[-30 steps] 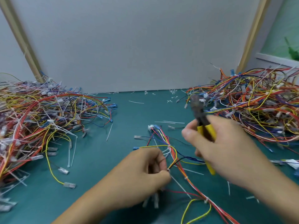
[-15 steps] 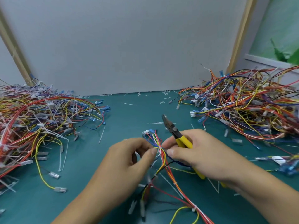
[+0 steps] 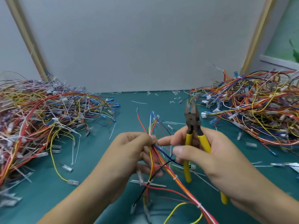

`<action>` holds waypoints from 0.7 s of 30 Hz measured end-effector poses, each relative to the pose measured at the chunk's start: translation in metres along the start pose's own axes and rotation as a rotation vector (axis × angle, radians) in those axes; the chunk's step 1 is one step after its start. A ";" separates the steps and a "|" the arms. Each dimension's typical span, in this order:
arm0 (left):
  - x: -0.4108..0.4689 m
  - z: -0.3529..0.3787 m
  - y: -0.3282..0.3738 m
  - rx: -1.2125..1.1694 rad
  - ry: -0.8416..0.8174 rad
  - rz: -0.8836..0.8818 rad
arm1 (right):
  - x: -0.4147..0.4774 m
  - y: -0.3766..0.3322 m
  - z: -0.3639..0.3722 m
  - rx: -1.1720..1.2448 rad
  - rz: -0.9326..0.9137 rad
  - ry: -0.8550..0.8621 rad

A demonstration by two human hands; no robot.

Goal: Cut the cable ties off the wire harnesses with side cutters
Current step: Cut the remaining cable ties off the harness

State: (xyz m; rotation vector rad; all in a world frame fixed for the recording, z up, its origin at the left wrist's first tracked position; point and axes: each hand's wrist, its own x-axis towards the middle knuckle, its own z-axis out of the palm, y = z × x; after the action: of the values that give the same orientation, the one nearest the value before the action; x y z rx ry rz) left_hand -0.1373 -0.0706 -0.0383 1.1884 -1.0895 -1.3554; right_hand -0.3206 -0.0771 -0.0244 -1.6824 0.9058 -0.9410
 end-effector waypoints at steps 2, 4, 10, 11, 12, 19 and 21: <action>0.000 0.001 0.000 0.055 0.039 0.089 | 0.002 0.001 -0.003 0.012 -0.023 0.075; 0.001 0.000 -0.001 0.114 0.026 0.176 | 0.005 0.004 -0.007 -0.040 -0.032 0.152; -0.006 0.000 0.001 0.264 -0.122 0.310 | 0.005 0.006 -0.008 -0.152 -0.005 0.209; -0.006 -0.001 0.002 0.277 -0.143 0.317 | 0.005 0.006 -0.008 -0.165 -0.006 0.217; -0.007 0.000 0.003 0.283 -0.159 0.320 | 0.005 0.006 -0.008 -0.177 -0.014 0.224; -0.005 -0.003 0.004 0.365 -0.127 0.343 | 0.004 0.006 -0.010 -0.256 -0.122 0.177; -0.005 -0.004 0.005 0.346 -0.115 0.349 | 0.002 0.006 -0.010 -0.276 -0.136 0.150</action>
State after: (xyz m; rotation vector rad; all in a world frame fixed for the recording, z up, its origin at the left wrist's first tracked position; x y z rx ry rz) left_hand -0.1325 -0.0666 -0.0332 1.1044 -1.5809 -0.9987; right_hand -0.3293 -0.0845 -0.0270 -1.9467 1.0705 -1.0839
